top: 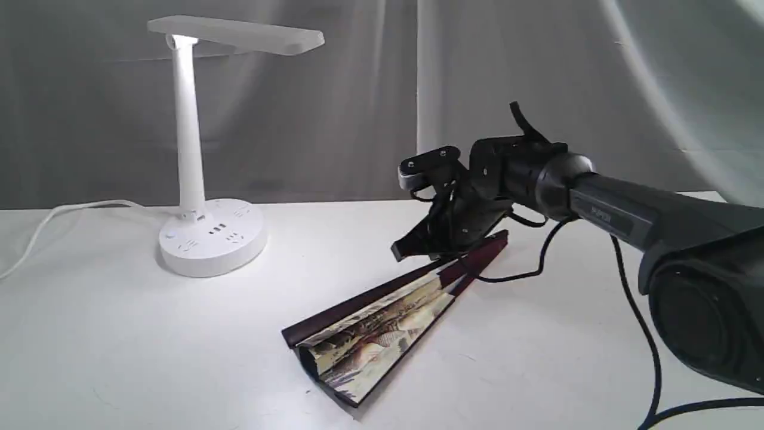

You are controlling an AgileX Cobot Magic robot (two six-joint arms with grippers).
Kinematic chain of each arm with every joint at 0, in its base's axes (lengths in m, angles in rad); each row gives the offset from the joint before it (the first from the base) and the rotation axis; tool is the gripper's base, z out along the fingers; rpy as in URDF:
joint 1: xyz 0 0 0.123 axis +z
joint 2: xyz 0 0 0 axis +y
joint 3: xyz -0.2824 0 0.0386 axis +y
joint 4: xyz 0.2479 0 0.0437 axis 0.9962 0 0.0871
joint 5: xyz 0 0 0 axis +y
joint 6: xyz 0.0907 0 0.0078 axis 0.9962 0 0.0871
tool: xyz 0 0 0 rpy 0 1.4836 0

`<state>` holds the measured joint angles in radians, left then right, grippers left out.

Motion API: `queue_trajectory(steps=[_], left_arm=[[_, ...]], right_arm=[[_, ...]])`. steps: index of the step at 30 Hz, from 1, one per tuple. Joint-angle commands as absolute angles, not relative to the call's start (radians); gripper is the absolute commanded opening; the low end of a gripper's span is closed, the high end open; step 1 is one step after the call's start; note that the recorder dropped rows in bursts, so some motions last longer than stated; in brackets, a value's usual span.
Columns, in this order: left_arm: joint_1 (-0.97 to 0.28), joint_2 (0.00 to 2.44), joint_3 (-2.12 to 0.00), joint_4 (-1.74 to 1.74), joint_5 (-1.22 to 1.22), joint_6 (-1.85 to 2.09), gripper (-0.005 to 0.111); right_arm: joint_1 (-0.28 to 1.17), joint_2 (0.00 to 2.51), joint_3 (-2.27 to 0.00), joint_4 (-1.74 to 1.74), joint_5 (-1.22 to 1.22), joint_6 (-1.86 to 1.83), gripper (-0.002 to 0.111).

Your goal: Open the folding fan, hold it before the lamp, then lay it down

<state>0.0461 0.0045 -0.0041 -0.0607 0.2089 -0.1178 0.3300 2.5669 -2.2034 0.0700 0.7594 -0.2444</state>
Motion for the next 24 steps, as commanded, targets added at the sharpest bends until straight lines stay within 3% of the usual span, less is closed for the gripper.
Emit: queue_trajectory(steps=[1,11,24], left_arm=[[0.047,0.0,0.0,-0.065,0.207,-0.122,0.0],[0.047,0.0,0.0,-0.065,0.207,-0.122,0.0],[0.047,0.0,0.0,-0.065,0.207,-0.122,0.0]], right_arm=[[0.325,2.562,-2.199,-0.063,0.896,-0.206,0.0],[0.325,2.51,-2.199,-0.111,1.221,0.019,0.0],[0.329,2.364,-2.045,-0.02,1.221,0.028,0.0]])
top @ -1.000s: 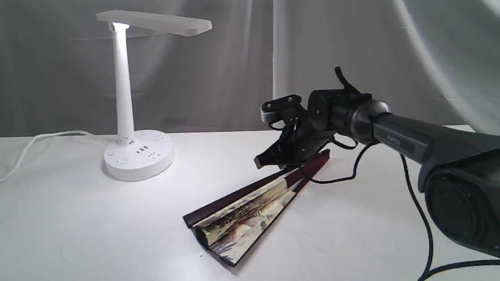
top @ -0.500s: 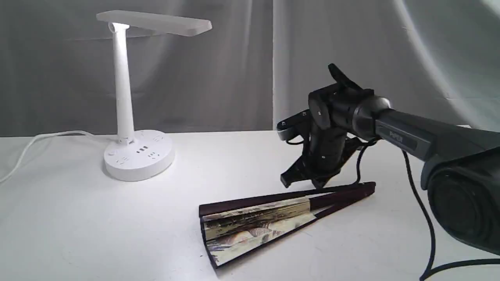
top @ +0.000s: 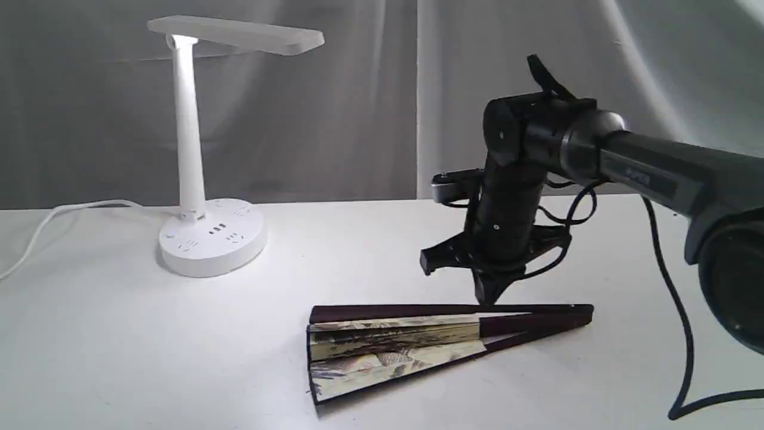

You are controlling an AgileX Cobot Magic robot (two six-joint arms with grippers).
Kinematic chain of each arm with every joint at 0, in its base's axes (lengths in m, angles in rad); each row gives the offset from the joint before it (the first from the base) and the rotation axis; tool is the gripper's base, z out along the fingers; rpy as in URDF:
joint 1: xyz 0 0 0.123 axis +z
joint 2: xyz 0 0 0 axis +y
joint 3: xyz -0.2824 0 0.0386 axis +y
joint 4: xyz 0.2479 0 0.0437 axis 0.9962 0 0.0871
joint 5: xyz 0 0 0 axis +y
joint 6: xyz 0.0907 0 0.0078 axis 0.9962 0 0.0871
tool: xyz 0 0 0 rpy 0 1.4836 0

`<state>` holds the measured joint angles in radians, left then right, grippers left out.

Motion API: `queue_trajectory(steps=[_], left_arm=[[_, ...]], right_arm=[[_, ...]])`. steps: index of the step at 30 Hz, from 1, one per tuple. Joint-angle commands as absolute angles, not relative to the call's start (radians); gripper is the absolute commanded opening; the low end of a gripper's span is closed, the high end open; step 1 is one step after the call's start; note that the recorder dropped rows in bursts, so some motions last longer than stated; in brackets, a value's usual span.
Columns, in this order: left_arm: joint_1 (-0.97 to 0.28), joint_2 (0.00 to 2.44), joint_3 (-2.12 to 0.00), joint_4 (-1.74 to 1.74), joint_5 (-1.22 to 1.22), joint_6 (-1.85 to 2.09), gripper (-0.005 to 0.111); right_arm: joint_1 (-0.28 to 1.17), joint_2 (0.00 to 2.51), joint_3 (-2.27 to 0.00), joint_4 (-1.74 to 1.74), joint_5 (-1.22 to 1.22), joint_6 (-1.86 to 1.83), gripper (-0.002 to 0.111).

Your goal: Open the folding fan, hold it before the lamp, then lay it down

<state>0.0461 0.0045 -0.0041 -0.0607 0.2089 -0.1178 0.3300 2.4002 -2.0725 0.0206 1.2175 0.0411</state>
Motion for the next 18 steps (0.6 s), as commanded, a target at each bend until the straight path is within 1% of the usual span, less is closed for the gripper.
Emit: queue_trajectory(steps=[1,8,12,18], left_arm=[[0.047,0.0,0.0,-0.065,0.207,-0.122,0.0],[0.047,0.0,0.0,-0.065,0.207,-0.122,0.0],[0.047,0.0,0.0,-0.065,0.207,-0.122,0.0],[0.047,0.0,0.0,-0.065,0.207,-0.122,0.0]], right_arm=[[0.329,2.354,-2.037,-0.032,1.221,0.028,0.0],[0.323,2.251,-1.986,-0.17,1.221,-0.042,0.0],[0.288,2.264,-1.974,-0.244,1.221,-0.046,0.0],[0.219,2.32,-1.921,-0.194,1.206,-0.044,0.0]])
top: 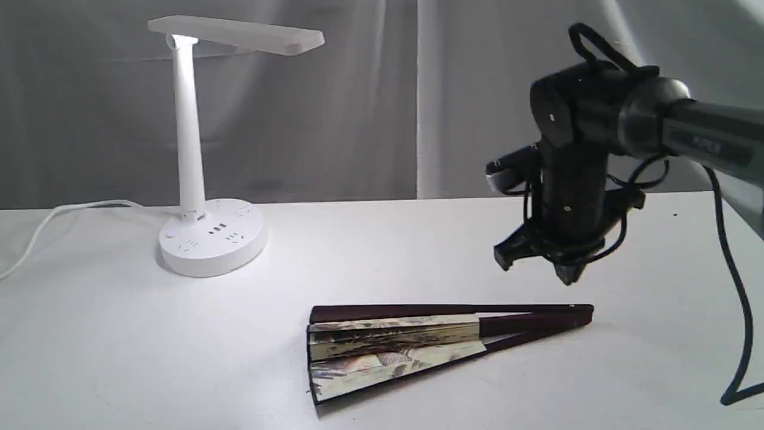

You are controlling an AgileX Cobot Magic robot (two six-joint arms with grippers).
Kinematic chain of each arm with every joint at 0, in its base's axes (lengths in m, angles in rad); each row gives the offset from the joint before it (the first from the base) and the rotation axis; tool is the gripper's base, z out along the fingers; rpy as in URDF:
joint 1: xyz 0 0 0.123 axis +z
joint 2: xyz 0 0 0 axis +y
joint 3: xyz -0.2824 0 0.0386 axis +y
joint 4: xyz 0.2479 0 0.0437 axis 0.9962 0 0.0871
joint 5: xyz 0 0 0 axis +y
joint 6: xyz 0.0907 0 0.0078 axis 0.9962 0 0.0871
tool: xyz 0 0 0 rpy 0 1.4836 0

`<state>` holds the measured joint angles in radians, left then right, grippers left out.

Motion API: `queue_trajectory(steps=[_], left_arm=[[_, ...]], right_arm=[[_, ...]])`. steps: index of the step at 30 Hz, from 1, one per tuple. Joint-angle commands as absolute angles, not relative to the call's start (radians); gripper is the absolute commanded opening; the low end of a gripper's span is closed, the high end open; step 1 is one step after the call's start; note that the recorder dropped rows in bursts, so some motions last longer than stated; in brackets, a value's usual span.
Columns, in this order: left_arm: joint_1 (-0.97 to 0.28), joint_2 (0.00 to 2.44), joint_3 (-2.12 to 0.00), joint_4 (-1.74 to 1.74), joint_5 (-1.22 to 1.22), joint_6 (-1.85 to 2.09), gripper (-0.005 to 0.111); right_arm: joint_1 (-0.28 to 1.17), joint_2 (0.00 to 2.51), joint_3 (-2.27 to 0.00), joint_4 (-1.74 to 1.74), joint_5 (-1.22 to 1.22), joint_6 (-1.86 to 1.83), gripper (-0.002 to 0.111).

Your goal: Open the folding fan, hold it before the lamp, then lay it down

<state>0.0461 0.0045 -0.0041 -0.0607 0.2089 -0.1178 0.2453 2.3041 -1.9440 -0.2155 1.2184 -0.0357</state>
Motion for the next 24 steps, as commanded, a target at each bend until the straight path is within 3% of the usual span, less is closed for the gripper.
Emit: queue_trajectory(steps=[1,9,24], left_arm=[[0.047,0.0,0.0,-0.065,0.207,-0.122,0.0],[0.047,0.0,0.0,-0.053,0.195,-0.118,0.0],[0.047,0.0,0.0,-0.031,-0.13,-0.132,0.0]], right_arm=[[0.217,2.324,-1.917,-0.194,1.196,-0.044,0.0],[0.21,2.327,-1.902,-0.198,1.154,-0.053,0.0],[0.21,2.339,-1.902,-0.167,1.102,-0.139,0.0]])
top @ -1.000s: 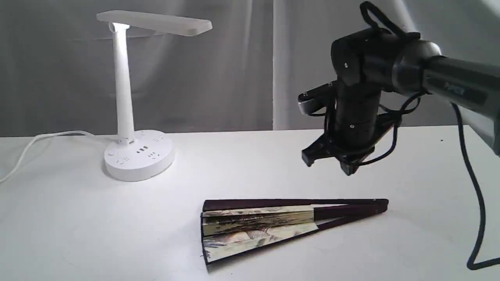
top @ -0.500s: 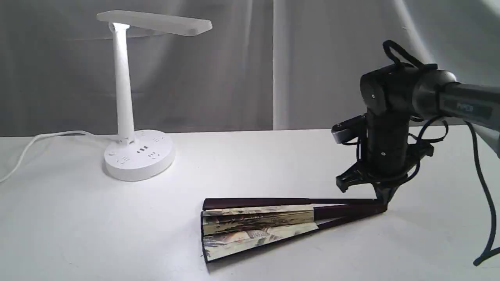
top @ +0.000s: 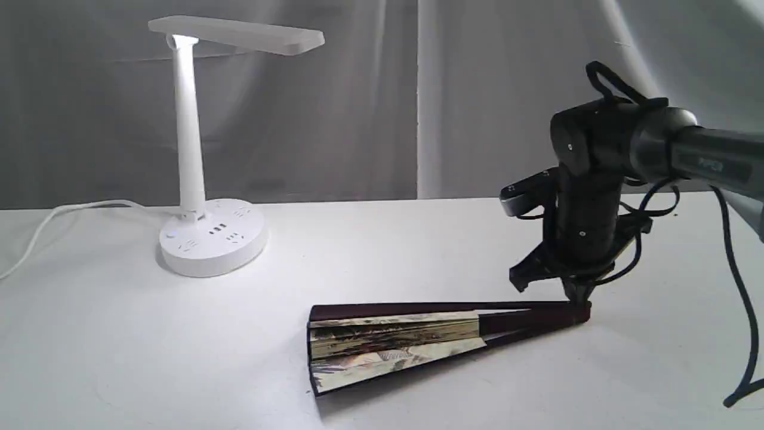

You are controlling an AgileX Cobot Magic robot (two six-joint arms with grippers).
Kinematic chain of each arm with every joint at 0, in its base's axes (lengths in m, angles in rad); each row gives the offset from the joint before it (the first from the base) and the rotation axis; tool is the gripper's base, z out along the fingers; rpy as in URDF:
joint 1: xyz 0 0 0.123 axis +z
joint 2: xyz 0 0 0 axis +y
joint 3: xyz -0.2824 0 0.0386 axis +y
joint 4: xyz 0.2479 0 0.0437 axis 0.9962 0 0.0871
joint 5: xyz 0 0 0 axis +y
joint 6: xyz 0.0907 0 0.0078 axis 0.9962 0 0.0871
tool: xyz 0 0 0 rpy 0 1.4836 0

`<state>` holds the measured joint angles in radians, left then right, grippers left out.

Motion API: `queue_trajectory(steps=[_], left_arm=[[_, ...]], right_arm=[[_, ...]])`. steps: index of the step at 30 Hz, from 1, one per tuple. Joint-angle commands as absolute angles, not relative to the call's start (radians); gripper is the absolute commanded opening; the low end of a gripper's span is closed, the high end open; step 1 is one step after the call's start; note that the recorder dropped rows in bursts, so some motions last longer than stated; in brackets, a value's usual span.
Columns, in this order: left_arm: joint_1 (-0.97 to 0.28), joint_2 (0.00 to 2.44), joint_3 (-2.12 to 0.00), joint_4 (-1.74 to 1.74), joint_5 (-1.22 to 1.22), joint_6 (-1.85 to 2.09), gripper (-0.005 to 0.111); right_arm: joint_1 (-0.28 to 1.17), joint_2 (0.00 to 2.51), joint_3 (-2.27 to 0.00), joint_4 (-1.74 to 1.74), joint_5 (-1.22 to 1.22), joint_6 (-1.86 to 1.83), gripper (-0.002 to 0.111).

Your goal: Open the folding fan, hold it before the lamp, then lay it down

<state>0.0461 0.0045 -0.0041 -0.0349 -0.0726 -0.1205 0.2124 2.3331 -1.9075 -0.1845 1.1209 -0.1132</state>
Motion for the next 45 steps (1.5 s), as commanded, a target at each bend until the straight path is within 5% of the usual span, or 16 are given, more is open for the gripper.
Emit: queue_trajectory(steps=[1,17,32,45], left_arm=[[0.047,0.0,0.0,-0.031,-0.132,-0.132,0.0],[0.047,0.034,-0.042,-0.093,-0.064,-0.156,0.0],[0.033,0.81,-0.28,-0.121,-0.132,-0.165,0.0],[-0.375,1.3,-0.32,0.047,-0.4,-0.162,0.0]], right_arm=[[0.21,2.341,-1.902,-0.165,1.094,-0.147,0.0],[0.21,2.345,-1.902,-0.093,1.217,-0.148,0.0],[0.256,2.192,-1.846,0.094,1.2,-0.207,0.0],[0.256,2.279,-1.846,0.044,0.923,-0.204,0.0]])
